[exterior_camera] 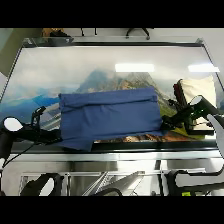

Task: Fold the shirts.

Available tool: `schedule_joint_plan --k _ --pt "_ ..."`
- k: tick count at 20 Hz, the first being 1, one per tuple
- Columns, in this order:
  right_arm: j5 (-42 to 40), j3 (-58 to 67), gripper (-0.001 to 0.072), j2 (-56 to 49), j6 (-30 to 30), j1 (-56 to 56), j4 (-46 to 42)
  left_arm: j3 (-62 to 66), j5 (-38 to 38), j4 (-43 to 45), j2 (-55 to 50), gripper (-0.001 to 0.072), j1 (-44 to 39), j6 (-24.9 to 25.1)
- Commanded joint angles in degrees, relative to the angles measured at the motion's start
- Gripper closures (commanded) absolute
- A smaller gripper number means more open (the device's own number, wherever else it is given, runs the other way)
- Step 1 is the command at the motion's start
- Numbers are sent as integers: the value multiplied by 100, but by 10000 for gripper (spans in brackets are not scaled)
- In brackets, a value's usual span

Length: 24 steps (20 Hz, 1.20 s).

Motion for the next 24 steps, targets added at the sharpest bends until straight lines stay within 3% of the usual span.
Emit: schedule_joint_plan --k 1,5,10,15,20,23,24 --pt "435 7 694 455 505 -2 -472 109 -640 310 518 695 4 -120" --pt "-105 9 694 905 275 4 350 186 28 291 487 694 4 -105" --pt "-1722 57 694 815 -210 9 1663 1646 424 -151 -1014 695 4 125" --pt "-3110 59 693 136 -1766 9 3832 3534 426 -151 -2730 694 -59 125" --pt "-3344 199 693 -656 -2684 11 4704 4704 721 -140 -4343 694 -461 168" --pt "-3340 199 685 -850 -2793 11 4763 5370 855 -136 -5130 694 -623 162" --pt "-3340 199 593 -852 -2861 9 4765 5569 835 -138 -5340 694 -664 153"
